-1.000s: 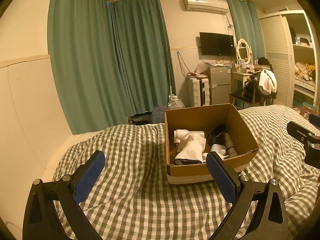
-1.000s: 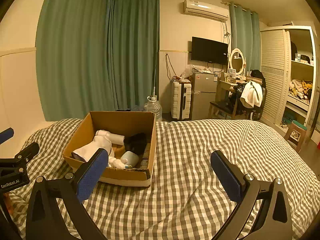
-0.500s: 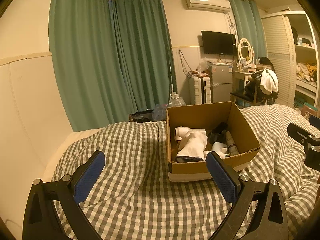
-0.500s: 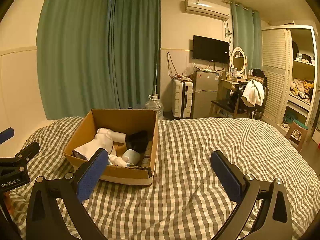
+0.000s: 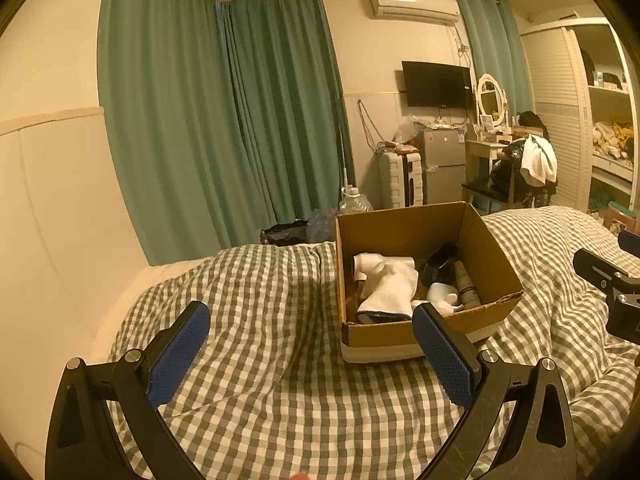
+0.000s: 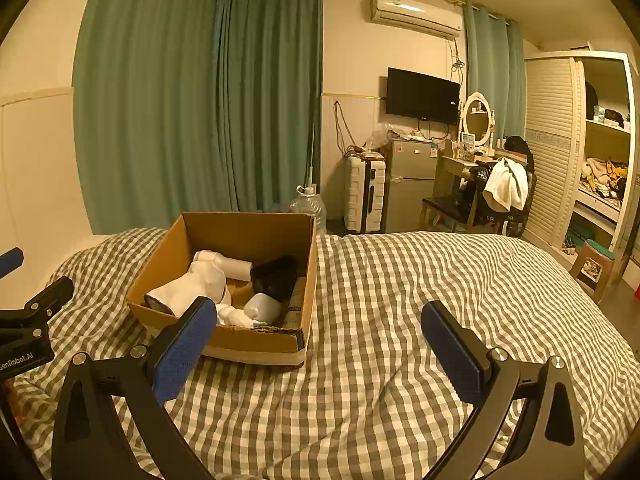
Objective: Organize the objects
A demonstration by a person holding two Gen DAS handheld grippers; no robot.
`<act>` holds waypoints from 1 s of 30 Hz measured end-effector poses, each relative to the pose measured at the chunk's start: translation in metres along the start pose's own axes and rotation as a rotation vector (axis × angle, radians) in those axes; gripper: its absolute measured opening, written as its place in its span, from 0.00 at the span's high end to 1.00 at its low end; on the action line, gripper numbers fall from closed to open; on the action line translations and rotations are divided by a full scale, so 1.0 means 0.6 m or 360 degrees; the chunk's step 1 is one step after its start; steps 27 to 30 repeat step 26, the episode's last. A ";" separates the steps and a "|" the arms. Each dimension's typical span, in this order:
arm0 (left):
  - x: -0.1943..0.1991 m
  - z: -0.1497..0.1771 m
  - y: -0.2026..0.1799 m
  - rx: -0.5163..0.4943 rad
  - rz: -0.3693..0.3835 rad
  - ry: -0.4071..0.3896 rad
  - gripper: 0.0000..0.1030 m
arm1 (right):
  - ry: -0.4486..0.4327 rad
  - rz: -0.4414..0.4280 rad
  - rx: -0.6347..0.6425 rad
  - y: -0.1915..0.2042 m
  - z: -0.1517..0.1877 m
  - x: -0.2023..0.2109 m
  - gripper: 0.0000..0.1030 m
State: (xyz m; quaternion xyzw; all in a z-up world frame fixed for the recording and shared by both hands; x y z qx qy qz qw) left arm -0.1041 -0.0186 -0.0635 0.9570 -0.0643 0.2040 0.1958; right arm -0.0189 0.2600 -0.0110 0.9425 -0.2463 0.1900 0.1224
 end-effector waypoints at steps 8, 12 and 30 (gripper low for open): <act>0.003 0.002 -0.004 0.0009 0.0013 -0.0010 0.00 | 0.0016 0.0003 0.0002 0.001 0.004 -0.006 0.00; 0.002 0.002 -0.004 0.0012 0.0018 -0.0004 0.00 | 0.0023 0.0005 0.0004 0.001 0.005 -0.008 0.00; 0.003 0.001 0.003 0.0027 0.0009 -0.0008 0.00 | 0.0033 0.0009 0.0012 0.000 0.008 -0.010 0.00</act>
Point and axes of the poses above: each gripper's, at about its wrist camera, not at the fingertips, and x roughly against the way its jaws point, y to its left, z to its underside, the point moved 6 cm from there along -x, roughly the way its jaws point, and after that the axes turned 12 degrees about -x, right-handed, at the moved point
